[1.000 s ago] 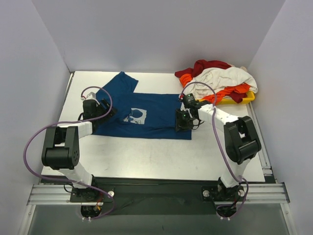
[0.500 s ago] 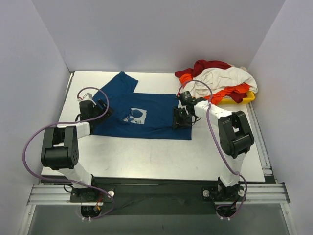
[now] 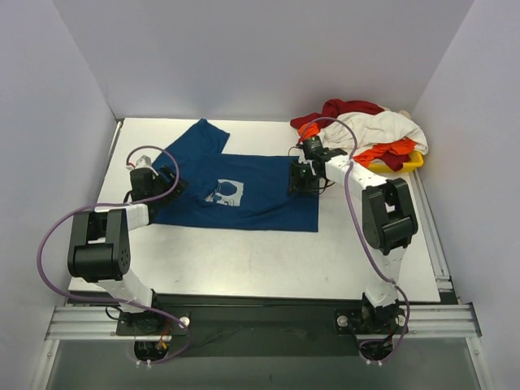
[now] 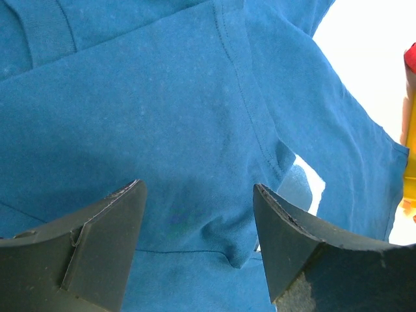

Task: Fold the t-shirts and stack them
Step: Fold the flattened tshirt in 1/3 of the way

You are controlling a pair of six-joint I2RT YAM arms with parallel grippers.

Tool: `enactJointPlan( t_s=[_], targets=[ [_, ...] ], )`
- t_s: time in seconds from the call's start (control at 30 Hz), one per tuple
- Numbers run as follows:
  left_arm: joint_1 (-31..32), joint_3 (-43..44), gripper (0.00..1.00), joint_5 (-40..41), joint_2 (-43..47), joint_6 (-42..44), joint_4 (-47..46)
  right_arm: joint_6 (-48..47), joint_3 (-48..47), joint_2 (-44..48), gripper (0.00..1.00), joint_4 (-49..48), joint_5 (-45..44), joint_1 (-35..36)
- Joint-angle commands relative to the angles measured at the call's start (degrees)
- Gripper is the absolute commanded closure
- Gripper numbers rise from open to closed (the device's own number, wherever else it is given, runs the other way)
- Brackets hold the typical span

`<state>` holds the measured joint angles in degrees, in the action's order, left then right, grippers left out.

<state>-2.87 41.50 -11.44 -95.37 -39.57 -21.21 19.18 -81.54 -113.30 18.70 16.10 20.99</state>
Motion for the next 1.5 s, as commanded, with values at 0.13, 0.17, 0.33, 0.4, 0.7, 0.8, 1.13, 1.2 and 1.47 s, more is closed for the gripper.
enactJointPlan(
  t_s=[0.13,0.17,0.33,0.4,0.7,0.8,1.13,1.2,1.47],
  targets=[
    [-0.6,-1.2,0.23,-0.8,2.6,-0.2,-4.3,-0.8,0.9,7.5,0.63,2.7,-2.1,-0.7],
    [-0.6,-1.2,0.22,-0.9,2.6,-0.2,-4.5,-0.8,2.6,8.3,0.63,2.7,-2.6,-1.0],
    [-0.6,-1.9,0.22,-0.1,3.2,-0.2,-5.3,-0.3,8.2,13.2,0.62,2.7,-4.1,-2.6],
    [-0.6,-2.1,0.23,0.1,3.2,-0.2,-5.6,0.0,10.9,14.0,0.62,2.5,-4.8,-3.2],
    [-0.6,-2.3,0.22,0.4,2.8,-0.9,-5.9,1.0,15.3,13.3,0.61,1.3,-5.6,-3.7],
    [-0.6,-2.6,0.22,0.9,3.1,-0.9,-5.9,1.5,15.6,12.6,0.61,1.3,-6.0,-3.7],
    [-0.6,-1.6,0.23,5.9,1.2,-4.3,-3.1,2.4,18.3,12.3,0.61,1.7,-8.7,-3.7],
    [-0.6,-1.8,0.22,6.3,0.6,-5.4,-3.0,2.5,18.9,12.2,0.61,1.6,-8.8,-3.6],
    [-2.8,-5.2,0.22,6.5,0.0,-11.6,-4.7,3.6,22.6,12.7,0.62,1.3,-9.5,-3.0]
  ],
)
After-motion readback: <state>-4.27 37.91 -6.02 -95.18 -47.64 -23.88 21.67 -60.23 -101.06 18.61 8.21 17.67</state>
